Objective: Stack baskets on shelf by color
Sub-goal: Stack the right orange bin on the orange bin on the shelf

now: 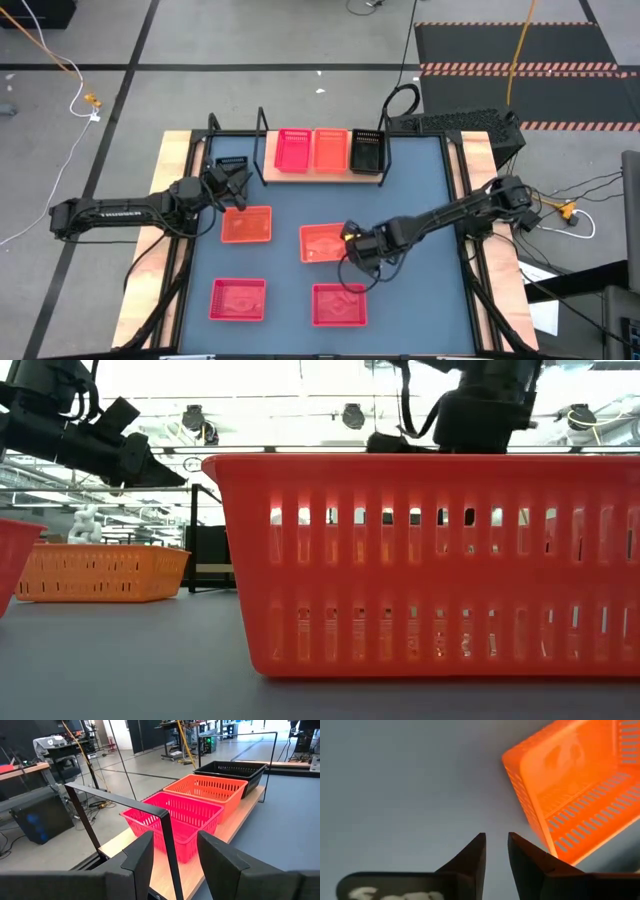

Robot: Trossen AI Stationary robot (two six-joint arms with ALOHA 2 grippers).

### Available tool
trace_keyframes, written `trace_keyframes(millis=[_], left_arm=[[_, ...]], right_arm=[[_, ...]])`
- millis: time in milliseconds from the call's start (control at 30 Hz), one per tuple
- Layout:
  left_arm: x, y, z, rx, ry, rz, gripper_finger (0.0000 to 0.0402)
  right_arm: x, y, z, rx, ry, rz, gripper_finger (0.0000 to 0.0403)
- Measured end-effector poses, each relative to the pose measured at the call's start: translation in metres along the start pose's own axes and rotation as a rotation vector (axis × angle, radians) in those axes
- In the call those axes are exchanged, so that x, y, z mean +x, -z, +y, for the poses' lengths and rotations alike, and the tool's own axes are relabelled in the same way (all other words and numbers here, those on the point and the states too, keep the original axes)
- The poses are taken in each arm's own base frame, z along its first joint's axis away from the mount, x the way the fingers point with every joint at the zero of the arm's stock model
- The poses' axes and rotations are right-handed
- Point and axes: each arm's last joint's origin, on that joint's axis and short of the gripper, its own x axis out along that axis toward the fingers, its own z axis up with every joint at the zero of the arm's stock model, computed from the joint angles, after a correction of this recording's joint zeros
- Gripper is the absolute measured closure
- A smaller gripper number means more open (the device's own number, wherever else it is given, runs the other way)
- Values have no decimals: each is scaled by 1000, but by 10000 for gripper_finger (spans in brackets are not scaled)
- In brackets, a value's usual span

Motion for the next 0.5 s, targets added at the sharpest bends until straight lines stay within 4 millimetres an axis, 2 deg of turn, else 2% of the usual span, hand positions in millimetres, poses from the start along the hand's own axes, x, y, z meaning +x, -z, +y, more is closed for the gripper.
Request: trace_keyframes(millis=[167, 500], left_arm=[[0, 0, 0, 1, 0, 0, 250], [0, 0, 0, 2, 0, 3, 250]], right_arm=[[-2, 0, -1, -59, 53, 40, 330], [-2, -1, -20, -158, 183, -35, 330]])
